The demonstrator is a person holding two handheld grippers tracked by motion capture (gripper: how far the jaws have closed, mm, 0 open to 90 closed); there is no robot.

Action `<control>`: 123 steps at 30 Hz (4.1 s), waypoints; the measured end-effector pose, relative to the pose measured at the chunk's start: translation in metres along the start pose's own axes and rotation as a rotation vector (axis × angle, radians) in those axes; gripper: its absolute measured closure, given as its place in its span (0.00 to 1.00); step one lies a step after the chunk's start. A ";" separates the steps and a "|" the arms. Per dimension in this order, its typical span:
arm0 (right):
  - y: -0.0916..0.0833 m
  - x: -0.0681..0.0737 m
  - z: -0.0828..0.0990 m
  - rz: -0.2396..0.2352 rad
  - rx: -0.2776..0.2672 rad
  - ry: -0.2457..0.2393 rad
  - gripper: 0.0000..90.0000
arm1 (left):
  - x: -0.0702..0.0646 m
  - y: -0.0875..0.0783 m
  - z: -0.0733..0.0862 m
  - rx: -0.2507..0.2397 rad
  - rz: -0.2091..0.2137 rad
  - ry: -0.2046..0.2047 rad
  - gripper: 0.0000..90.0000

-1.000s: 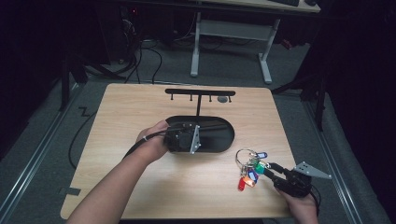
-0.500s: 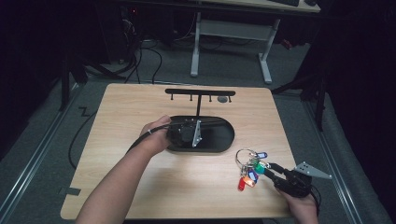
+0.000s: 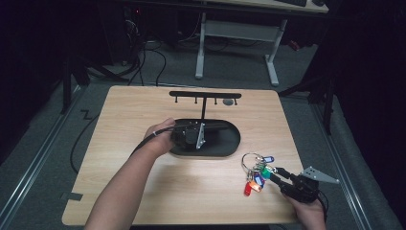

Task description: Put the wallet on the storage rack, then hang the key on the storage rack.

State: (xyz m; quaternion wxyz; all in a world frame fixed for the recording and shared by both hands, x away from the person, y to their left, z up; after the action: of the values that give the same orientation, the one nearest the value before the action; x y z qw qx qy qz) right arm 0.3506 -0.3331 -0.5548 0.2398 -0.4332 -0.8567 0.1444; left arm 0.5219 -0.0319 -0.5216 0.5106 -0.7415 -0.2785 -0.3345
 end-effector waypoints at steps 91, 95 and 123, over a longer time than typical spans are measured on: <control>0.010 0.003 0.002 0.011 0.030 -0.038 0.56 | -0.132 -0.121 0.102 -0.125 0.267 -1.072 0.43; 0.011 0.006 0.001 0.043 0.048 -0.079 0.56 | -0.123 -0.126 0.107 -0.160 0.253 -1.106 0.43; 0.043 0.036 -0.015 0.144 0.476 -0.255 0.53 | -0.123 -0.130 0.084 -0.222 0.270 -0.959 0.35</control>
State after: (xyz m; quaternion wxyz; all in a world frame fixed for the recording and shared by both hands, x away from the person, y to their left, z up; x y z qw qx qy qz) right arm 0.3689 -0.2784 -0.5516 0.2142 -0.4028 -0.7890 0.4115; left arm 0.3655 0.0808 -0.5646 0.2820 -0.8908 -0.3460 0.0850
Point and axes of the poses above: each handheld gripper's, and its own axes: y roughly forward along the jaws, z roughly out of its underside, x roughly to its left, the point moved 10 cm from there along y, roughly forward along the jaws, and after that the axes turned 7 degrees about -z, right-handed, at the moved point
